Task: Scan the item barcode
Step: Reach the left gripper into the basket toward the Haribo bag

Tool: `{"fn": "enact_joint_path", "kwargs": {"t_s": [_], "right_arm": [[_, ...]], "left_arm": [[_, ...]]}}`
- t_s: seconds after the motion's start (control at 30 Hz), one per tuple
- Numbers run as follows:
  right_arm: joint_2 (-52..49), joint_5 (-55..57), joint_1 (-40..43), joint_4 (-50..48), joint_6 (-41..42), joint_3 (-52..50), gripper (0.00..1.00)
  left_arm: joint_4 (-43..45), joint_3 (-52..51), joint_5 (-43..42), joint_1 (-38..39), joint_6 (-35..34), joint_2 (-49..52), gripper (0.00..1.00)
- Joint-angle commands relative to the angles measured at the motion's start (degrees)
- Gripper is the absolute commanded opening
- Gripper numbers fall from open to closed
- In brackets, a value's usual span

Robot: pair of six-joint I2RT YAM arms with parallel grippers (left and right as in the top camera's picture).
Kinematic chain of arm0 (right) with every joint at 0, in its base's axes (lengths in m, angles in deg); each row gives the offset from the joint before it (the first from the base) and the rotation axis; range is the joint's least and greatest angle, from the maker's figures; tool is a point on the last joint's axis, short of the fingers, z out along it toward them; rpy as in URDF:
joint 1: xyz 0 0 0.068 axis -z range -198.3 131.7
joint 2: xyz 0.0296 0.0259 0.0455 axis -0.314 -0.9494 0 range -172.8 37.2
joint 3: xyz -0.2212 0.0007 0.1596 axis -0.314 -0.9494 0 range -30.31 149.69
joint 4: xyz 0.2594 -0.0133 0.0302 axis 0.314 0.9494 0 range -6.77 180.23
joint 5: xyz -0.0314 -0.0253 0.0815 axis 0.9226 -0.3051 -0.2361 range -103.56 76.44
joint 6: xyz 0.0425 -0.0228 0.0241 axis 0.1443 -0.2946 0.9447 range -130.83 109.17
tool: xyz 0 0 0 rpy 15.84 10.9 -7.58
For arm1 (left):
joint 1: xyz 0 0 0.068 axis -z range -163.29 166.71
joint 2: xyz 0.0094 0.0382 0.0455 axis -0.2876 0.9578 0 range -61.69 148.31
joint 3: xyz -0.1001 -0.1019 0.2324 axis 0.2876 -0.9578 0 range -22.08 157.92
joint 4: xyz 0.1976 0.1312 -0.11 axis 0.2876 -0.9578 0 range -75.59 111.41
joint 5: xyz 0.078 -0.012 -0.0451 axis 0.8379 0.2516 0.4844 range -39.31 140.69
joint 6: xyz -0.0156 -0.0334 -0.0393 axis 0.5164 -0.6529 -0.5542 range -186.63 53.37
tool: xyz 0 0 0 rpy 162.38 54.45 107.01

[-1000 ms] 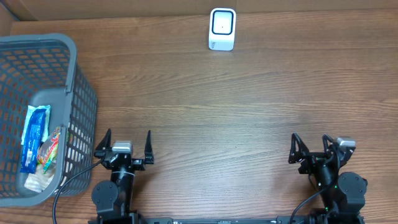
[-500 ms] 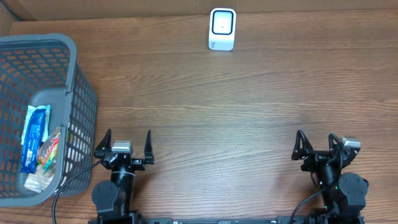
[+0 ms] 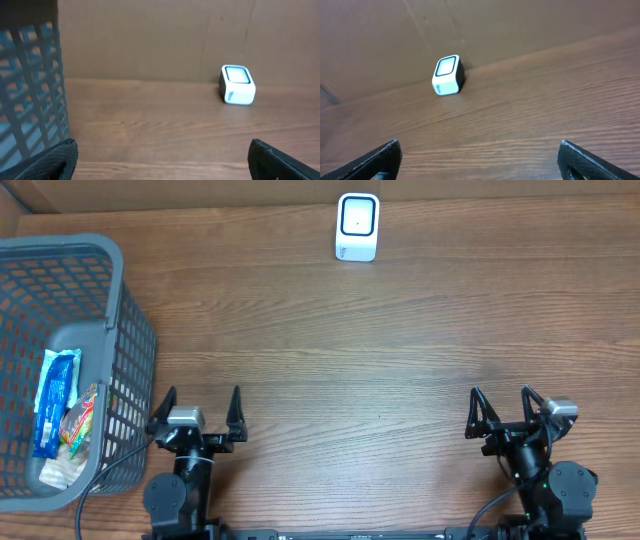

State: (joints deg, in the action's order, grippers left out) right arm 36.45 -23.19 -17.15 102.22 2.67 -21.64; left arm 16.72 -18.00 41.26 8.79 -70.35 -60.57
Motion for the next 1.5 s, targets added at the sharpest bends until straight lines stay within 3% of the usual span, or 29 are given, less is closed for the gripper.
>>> {"fn": "enact_joint_path", "kwargs": {"t_s": [0.0, 0.13, 0.4, 0.57, 0.7, 0.8, 1.0, 1.1, 1.2, 1.47], "right_arm": [[-0.85, -2.78, 0.44, -0.28, -0.52, 6.03, 1.00], [-5.55, -4.55, 0.44, -0.17, -2.01, 11.10, 1.00], [-27.04, -9.99, 0.44, 5.55, -4.83, 30.77, 1.00], [-45.29, -11.56, 0.44, 20.02, -4.83, 51.93, 1.00], [-58.16, -14.14, 0.44, 33.51, -4.81, 69.00, 1.00], [-64.65, -16.24, 0.44, 37.83, -4.76, 76.76, 1.00], [-68.39, -24.52, 0.42, 37.77, -4.79, 77.94, 1.00], [-69.16, -24.35, 0.44, 37.97, -4.81, 77.94, 1.00], [-69.46, -24.26, 0.42, 38.34, -4.83, 77.92, 1.00], [-69.46, -20.28, 0.42, 41.70, -5.03, 77.92, 1.00]], "left_arm": [[-3.21, 7.56, -1.14, -0.22, -1.44, 2.80, 1.00], [-6.99, 16.00, -2.69, -0.22, -0.66, 8.55, 1.00], [-20.59, 41.92, -5.66, -0.22, 1.42, 28.39, 1.00], [-39.26, 66.79, -5.70, -0.22, 3.61, 46.84, 1.00], [-59.08, 91.43, -5.68, -0.22, 7.69, 63.19, 1.00], [-72.02, 108.91, -5.03, -0.22, 13.05, 74.38, 1.00], [-76.83, 115.10, -5.33, -0.26, 13.81, 83.30, 1.00], [-78.55, 115.12, -1.66, -2.67, 8.44, 84.70, 1.00], [-80.48, 115.12, 3.65, -10.95, -1.70, 84.56, 1.00], [-83.60, 113.02, 6.23, -29.38, -10.71, 85.22, 1.00]]}}
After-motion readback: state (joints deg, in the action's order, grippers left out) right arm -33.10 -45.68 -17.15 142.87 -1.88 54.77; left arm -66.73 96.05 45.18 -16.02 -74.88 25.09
